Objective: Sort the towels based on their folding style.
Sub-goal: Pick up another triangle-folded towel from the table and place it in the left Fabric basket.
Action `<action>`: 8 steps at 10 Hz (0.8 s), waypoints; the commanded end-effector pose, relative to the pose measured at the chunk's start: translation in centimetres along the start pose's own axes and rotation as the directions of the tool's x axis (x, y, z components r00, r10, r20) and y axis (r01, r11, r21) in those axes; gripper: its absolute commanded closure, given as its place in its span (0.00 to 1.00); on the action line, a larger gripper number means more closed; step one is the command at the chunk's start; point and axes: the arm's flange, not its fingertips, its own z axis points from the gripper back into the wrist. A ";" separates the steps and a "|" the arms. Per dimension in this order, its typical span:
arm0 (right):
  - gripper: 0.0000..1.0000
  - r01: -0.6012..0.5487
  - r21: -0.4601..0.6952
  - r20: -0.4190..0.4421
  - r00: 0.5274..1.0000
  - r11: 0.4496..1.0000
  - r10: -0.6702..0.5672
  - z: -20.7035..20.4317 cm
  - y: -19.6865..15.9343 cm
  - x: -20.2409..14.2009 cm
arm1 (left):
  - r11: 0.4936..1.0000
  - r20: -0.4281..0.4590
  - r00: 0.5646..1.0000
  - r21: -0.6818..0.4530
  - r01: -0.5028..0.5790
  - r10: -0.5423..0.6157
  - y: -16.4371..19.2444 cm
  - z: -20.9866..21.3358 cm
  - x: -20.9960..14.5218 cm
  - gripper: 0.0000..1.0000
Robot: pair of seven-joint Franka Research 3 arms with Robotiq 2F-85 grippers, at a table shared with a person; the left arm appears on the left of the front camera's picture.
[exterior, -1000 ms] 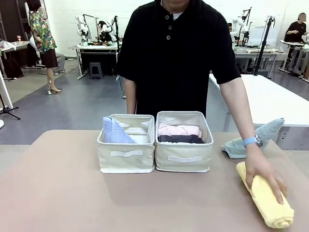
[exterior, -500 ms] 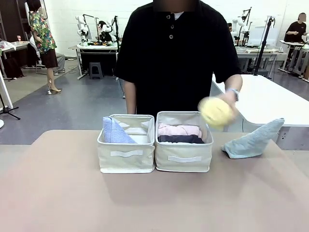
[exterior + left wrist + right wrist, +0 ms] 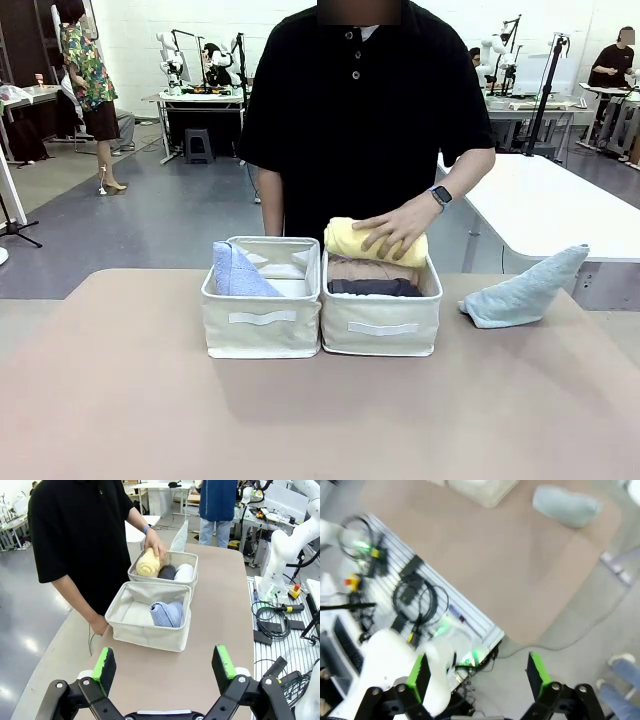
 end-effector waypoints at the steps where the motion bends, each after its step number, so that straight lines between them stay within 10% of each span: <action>1: 0.00 0.004 -0.008 0.034 0.999 1.000 -0.004 -4.4 -0.5 5.7 | 1.000 -0.001 1.000 0.014 -0.002 0.002 -0.3 0.0 0.1 0.00; 4: 0.00 0.013 -0.049 -0.061 0.998 0.999 -0.016 -11.2 -2.4 9.2 | 1.000 -0.001 1.000 0.014 -0.002 0.002 -0.3 0.0 0.1 0.00; 8: 0.00 -0.015 -0.033 -0.042 0.999 0.999 0.013 -10.4 -2.0 9.7 | 1.000 -0.001 1.000 0.014 -0.002 0.002 -0.3 0.0 0.1 0.00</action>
